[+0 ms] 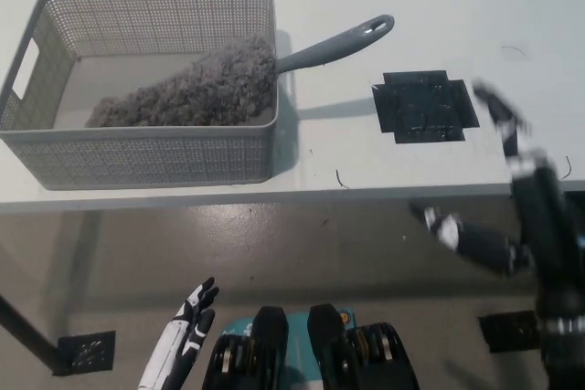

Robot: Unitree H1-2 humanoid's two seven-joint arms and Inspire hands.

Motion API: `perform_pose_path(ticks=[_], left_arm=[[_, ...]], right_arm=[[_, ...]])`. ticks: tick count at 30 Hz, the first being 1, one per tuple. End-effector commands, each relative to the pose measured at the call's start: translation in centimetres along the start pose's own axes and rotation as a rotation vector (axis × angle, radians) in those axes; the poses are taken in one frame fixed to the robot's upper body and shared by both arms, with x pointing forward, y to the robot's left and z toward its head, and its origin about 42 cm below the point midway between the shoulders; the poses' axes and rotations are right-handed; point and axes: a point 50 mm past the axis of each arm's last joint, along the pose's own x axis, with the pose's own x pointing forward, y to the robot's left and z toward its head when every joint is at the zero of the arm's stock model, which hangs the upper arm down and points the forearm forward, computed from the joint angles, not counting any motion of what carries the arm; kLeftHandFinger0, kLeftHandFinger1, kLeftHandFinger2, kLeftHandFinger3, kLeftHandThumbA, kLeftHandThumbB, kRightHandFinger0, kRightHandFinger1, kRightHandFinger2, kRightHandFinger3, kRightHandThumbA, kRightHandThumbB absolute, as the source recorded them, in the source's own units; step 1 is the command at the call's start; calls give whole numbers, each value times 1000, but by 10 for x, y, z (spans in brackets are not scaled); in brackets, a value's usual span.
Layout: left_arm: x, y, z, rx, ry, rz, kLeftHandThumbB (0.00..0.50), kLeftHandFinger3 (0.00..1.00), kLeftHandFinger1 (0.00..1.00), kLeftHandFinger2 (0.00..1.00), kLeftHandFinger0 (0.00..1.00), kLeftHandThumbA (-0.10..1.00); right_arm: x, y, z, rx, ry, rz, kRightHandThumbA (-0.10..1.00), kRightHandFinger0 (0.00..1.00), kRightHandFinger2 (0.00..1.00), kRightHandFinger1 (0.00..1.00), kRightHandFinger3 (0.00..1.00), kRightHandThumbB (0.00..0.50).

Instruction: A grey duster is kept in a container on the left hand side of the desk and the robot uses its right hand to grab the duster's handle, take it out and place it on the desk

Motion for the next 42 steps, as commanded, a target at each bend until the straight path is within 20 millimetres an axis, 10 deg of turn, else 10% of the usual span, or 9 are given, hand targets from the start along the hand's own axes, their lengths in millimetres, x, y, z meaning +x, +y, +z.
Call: perform_pose_path(ticks=[1,15,29,42], left_arm=[[13,14,23,79,-210,23,150,1000,1000,1000,1000,1000],[13,14,23,84,-210,6,156,1000,1000,1000,1000,1000],[12,17,25,83,-217,-16,145,1000,1000,1000,1000,1000],[12,18,26,104,-221,-33,164,1000,1000,1000,1000,1000]], right_arm=[[97,-43,95,-456,-246,34,877,1000,1000,1000,1000,465],[214,44,70,-664,-68,319,1000,1000,1000,1000,1000,500],[230,96,-3,-735,187,506,953,1000,1000,1000,1000,500],[259,111,-27,-795,317,567,936,1000,1000,1000,1000,500]])
